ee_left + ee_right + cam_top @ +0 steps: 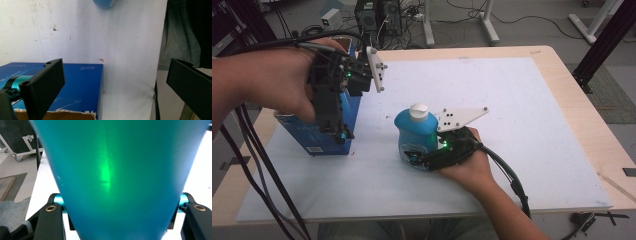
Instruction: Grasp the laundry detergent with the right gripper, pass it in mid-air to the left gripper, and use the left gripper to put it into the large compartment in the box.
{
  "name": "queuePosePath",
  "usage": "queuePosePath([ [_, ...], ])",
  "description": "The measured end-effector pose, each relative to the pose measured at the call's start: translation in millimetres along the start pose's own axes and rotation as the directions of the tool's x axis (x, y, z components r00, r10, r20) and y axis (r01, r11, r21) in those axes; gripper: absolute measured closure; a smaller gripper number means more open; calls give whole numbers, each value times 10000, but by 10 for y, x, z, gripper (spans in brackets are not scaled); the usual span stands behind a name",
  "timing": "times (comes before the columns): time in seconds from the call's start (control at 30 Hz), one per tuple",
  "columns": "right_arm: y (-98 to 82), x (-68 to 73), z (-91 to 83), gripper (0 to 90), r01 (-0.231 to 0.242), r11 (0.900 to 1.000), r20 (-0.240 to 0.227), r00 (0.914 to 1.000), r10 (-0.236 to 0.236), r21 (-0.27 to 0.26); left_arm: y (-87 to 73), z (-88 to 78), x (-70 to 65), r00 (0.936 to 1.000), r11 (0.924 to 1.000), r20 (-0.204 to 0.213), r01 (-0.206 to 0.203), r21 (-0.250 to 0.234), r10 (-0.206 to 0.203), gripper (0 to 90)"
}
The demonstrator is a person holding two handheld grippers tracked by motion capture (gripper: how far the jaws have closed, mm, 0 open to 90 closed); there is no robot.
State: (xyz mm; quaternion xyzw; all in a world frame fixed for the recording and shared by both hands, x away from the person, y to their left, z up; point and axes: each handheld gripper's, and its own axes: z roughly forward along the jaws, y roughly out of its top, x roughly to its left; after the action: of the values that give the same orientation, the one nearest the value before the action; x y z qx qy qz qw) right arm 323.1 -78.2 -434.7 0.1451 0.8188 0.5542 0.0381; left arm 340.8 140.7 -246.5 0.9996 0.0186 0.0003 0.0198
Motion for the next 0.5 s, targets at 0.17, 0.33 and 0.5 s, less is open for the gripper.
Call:
queuePosePath([
  [0.17, 0, 0, 0, 372, 21, 10000, 50, 10000, -20, -69, -5, -6, -5, 10000, 10000, -11, 17, -8, -17, 18],
  [0.33, 1, 3, -2, 400, 77, 9999, 128, 9999, -76, -125, -9, -2, -3, 10000, 10000, -18, 34, 9, -34, 18],
  [0.5, 6, 39, -8, 429, 493, 9987, 435, 9979, -485, -157, 4, -2, -2, 10000, 10000, -5, -3, -35, 3, 18],
])
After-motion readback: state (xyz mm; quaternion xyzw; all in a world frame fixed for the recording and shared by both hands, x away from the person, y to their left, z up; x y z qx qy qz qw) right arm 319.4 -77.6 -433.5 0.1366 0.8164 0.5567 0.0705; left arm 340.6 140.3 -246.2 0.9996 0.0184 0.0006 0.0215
